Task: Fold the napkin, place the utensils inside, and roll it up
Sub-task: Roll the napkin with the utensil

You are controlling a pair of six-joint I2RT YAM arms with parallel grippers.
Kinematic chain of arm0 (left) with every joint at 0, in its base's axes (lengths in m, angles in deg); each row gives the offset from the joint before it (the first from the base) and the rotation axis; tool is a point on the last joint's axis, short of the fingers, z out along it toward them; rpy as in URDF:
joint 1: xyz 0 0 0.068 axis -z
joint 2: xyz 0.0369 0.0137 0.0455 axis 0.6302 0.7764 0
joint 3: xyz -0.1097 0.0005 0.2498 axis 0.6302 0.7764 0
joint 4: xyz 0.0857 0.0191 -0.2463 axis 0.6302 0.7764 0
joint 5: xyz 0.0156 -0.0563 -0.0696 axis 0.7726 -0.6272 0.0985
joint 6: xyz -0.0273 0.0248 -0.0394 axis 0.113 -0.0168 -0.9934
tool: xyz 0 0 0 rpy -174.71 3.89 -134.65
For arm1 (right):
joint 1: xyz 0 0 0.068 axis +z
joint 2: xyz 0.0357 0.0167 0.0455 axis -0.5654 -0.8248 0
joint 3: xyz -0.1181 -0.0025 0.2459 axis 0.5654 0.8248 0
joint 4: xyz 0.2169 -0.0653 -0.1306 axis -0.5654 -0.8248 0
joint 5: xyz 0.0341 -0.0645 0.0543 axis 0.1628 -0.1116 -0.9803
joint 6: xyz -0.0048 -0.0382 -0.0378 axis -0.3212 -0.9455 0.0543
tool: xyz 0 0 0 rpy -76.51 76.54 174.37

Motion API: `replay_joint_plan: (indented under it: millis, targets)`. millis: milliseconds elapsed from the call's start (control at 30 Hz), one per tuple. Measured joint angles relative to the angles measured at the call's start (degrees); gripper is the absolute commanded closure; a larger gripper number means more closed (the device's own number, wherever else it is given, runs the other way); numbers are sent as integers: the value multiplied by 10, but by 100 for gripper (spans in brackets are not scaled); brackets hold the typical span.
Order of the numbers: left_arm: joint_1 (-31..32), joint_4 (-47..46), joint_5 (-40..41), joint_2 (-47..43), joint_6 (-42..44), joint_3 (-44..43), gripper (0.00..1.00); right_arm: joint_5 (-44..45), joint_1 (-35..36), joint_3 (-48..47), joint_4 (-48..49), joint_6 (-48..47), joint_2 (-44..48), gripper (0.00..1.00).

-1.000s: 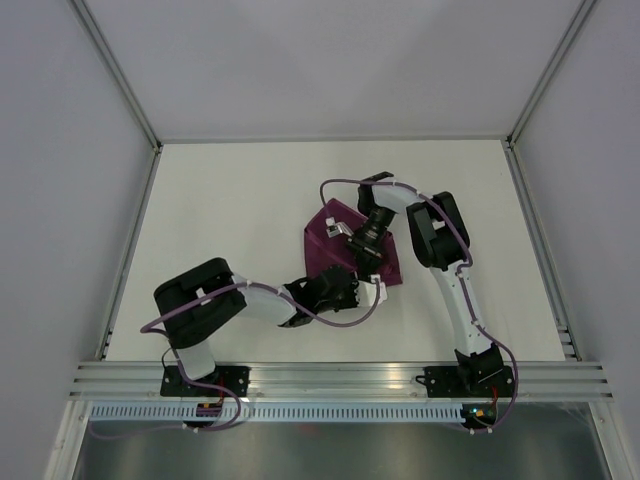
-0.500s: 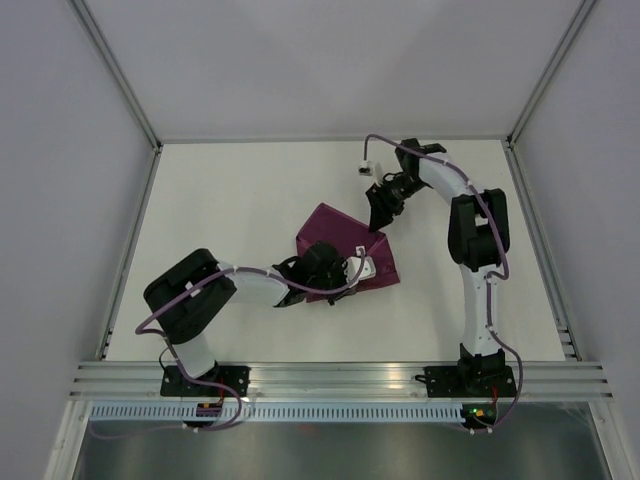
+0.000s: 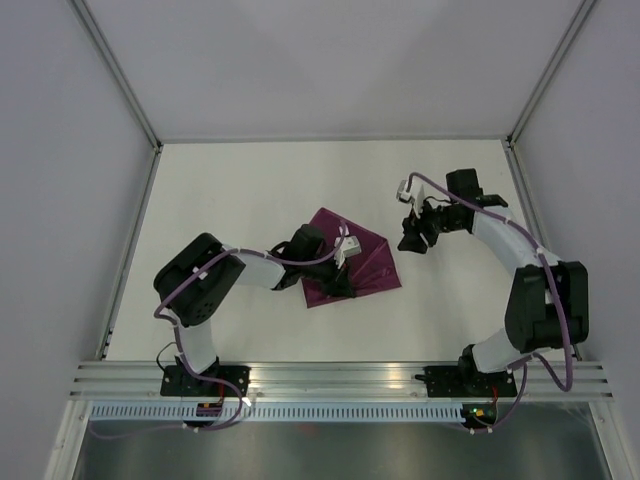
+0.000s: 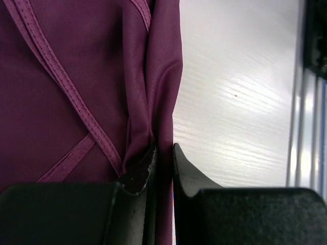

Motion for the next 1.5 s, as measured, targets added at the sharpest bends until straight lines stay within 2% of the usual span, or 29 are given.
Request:
replay_joint_plan:
  millis: [167,400,833,1167,1267,1500]
  targets:
    - [-25,-12,-76,31,-53,-11,98,4,62,124,54,-71,126,42]
    - [-48,3,-143,68,-91,-39,98,65,191,242,128,-107,206,43]
    - [-61,96,-223,134,-119,-121,98,242,401,400,333,-120,219,42]
    - [-64,122,-242,143,-123,-130,98,351,453,464,488,-123,214,45]
    - [-65,132,-246,147,-123,-136,98,363,463,471,507,-127,210,50]
    - [-71,163,-272,170,-126,-162,98,379,478,478,534,-134,199,51]
